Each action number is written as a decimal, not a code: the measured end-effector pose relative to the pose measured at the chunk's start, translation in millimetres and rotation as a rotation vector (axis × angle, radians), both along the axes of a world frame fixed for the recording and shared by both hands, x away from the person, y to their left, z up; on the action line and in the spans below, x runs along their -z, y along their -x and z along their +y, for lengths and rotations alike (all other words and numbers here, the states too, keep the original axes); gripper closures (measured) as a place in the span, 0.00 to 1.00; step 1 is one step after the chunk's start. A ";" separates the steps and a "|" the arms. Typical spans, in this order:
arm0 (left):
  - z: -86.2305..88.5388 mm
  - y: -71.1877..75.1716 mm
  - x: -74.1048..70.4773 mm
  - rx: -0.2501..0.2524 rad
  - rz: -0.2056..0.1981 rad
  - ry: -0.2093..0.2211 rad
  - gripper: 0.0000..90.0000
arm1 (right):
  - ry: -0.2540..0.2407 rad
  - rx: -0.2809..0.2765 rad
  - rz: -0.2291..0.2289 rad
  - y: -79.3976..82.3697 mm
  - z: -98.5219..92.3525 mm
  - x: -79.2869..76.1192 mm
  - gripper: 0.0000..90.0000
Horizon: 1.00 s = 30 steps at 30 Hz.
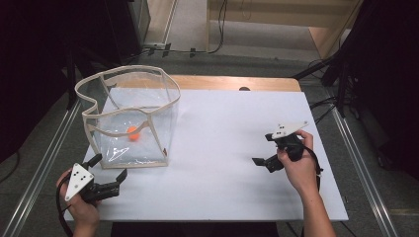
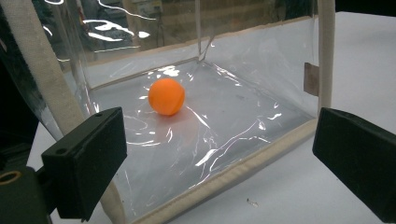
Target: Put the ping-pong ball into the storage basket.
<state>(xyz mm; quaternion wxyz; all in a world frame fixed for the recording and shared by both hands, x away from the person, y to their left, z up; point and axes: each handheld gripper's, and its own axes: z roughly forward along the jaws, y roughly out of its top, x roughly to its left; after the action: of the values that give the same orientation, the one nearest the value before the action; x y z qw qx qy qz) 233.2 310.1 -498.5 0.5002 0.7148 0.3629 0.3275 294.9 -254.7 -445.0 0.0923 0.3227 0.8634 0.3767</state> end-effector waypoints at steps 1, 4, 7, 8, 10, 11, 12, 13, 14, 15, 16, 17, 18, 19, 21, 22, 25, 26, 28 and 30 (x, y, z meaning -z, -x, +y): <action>0.0 0.0 0.0 0.000 0.000 0.000 0.04 | -0.004 0.003 -0.005 1.0 -1.7 0.5 0.00; 0.0 0.0 0.0 0.000 0.000 -0.001 0.04 | -0.021 0.013 -0.008 4.2 -6.0 2.5 0.00; -0.1 0.1 0.0 0.001 -0.001 -0.001 0.04 | -0.036 0.020 -0.010 6.7 -10.8 4.9 0.00; 0.0 0.1 -0.1 0.001 -0.001 -0.002 0.04 | -0.042 0.024 -0.008 7.7 -12.4 5.7 0.00; 0.0 0.2 -0.1 0.001 -0.001 -0.001 0.04 | -0.057 0.024 -0.010 9.9 -15.7 7.4 0.00; 0.0 0.2 -0.1 0.000 -0.001 0.000 0.04 | -0.063 0.030 -0.013 11.3 -17.1 8.2 0.00; 0.0 0.2 -0.1 0.000 -0.001 0.001 0.04 | -0.066 0.034 -0.016 12.6 -18.6 9.2 0.00; 0.1 0.1 -0.1 0.001 -0.002 -0.001 0.04 | -0.069 0.035 -0.018 14.0 -20.3 10.0 0.00; 0.1 0.1 -0.1 0.000 -0.002 -0.002 0.04 | -0.074 0.043 -0.015 15.8 -21.7 11.0 0.00; 0.1 0.1 -0.1 -0.001 -0.002 -0.002 0.04 | -0.076 0.044 -0.020 16.8 -23.4 12.2 0.00; -0.1 0.1 -0.1 -0.002 -0.001 -0.002 0.04 | -0.080 0.047 -0.020 18.5 -24.8 13.3 0.00; -0.2 0.1 0.0 -0.001 0.000 -0.001 0.04 | -0.084 0.050 -0.018 20.1 -26.0 14.4 0.00; -0.3 0.0 0.0 0.001 0.000 0.000 0.04 | -0.088 0.047 -0.022 21.5 -27.3 15.7 0.00; -0.3 0.1 -0.1 0.001 -0.001 0.000 0.04 | -0.095 0.046 -0.023 23.2 -28.4 16.9 0.00; -0.3 0.2 -0.1 0.003 0.000 0.000 0.04 | -0.100 0.052 -0.032 26.6 -31.1 19.6 0.00; -0.4 0.2 -0.1 0.003 0.001 0.000 0.04 | -0.112 0.054 -0.030 28.3 -32.7 21.3 0.00; -0.5 0.2 0.0 0.003 0.000 0.000 0.04 | -0.132 0.071 -0.036 33.0 -37.3 26.9 0.00; -0.5 0.2 -0.1 0.003 0.000 0.000 0.04 | -0.141 0.071 -0.041 34.0 -38.6 29.0 0.00; -0.4 0.2 -0.1 0.003 0.001 0.000 0.04 | -0.152 0.076 -0.041 36.8 -41.1 31.8 0.00; -0.6 0.1 0.0 0.002 0.000 0.000 0.04 | -0.169 0.074 -0.048 39.7 -43.2 33.8 0.00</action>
<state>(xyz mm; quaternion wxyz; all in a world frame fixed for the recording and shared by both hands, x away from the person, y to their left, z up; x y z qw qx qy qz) 233.1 309.5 -498.5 0.5004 0.7152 0.3621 0.3270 255.2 -298.0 -478.9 0.0991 0.3520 0.8136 0.4520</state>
